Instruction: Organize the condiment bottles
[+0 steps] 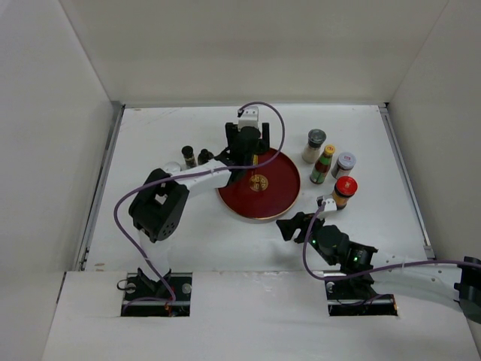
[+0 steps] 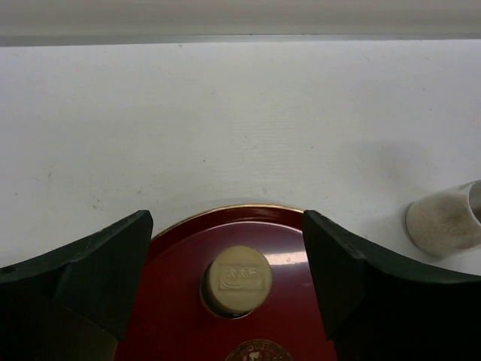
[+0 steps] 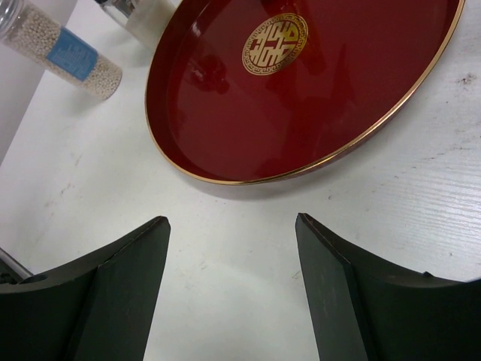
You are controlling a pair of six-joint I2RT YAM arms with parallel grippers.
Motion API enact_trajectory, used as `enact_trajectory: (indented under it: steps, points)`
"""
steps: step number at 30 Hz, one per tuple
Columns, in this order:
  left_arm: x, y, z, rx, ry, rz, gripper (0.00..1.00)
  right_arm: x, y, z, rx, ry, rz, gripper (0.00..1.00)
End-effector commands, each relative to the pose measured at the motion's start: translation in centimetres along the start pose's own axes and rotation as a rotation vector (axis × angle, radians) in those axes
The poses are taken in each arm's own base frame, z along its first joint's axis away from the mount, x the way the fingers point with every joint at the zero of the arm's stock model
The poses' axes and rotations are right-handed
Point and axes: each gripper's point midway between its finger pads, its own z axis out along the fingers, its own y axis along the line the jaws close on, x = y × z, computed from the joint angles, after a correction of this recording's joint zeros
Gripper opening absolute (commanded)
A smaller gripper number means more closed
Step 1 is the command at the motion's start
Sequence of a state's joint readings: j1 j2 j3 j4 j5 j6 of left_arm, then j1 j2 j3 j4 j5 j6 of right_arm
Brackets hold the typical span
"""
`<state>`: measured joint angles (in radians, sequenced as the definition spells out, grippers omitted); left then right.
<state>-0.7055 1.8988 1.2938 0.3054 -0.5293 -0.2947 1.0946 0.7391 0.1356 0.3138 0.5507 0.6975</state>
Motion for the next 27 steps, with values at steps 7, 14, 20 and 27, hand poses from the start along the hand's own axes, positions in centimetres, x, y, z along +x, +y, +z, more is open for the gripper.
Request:
enact_trajectory:
  steps: [7,14,20,27]
  points:
    - [-8.2,2.8,-8.1,0.028,-0.173,-0.090,0.86,-0.8,0.5,0.0,-0.007,-0.032,0.025,0.75]
    - [-5.6,9.9,-12.2,-0.101,-0.142,-0.123,0.76,-0.8,0.5,0.1,-0.004,-0.031,0.022,0.76]
    - [-1.0,13.7,-11.0,-0.176,0.009,-0.114,0.88,-0.7,0.7,0.1,-0.010,-0.026,0.020,0.84]
    - [1.5,14.0,-8.4,-0.198,0.064,-0.092,0.87,-0.8,0.8,0.1,-0.012,-0.028,0.020,0.89]
